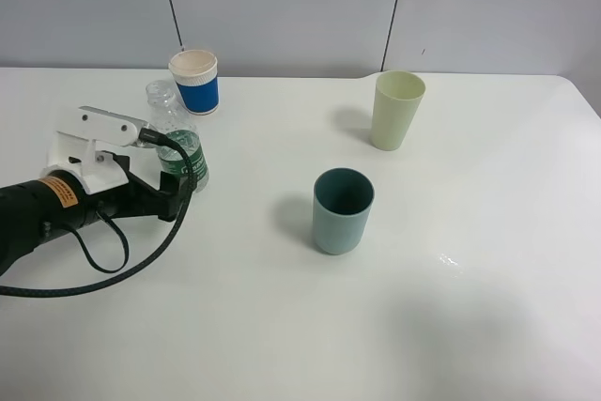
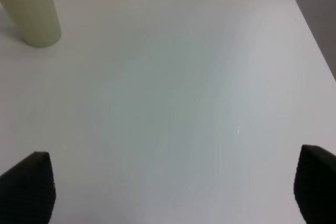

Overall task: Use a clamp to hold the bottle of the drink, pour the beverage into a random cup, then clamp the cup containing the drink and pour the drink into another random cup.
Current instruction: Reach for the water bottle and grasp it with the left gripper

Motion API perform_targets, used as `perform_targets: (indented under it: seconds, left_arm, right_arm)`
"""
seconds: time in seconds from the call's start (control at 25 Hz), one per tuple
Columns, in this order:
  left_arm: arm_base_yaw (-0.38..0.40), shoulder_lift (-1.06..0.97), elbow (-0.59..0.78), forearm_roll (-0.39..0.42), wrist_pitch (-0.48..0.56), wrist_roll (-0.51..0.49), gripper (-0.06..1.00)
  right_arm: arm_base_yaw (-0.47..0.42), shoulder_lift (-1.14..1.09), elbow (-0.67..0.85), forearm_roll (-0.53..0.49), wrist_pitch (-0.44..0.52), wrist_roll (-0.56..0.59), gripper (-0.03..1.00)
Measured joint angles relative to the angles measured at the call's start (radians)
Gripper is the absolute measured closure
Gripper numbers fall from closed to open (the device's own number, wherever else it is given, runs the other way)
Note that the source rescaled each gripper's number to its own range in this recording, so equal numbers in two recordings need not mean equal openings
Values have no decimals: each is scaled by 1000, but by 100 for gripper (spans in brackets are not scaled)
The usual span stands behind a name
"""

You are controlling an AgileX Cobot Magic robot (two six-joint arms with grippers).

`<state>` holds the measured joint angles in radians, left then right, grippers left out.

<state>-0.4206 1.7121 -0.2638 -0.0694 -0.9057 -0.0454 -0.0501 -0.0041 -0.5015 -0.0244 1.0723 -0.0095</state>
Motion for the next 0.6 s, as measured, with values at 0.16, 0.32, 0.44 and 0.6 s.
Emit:
perform_targets:
  seconds: [0.16,0.32,0.44,0.6]
  left_arm:
    - [0,61,-2,23,-73,-13,-6]
    - [0,110,-31,26,-89,-16,-6]
    - [0,126,-63,29,-92,-16,-6]
    - [0,131,-109,29,-94,-16,-6]
  right_arm:
    - [0,0,0,0,0,0,21]
    - [0,0,0,0,0,0,21]
    - [0,0,0,0,0,0,21]
    - [0,0,0,0,0,0,21]
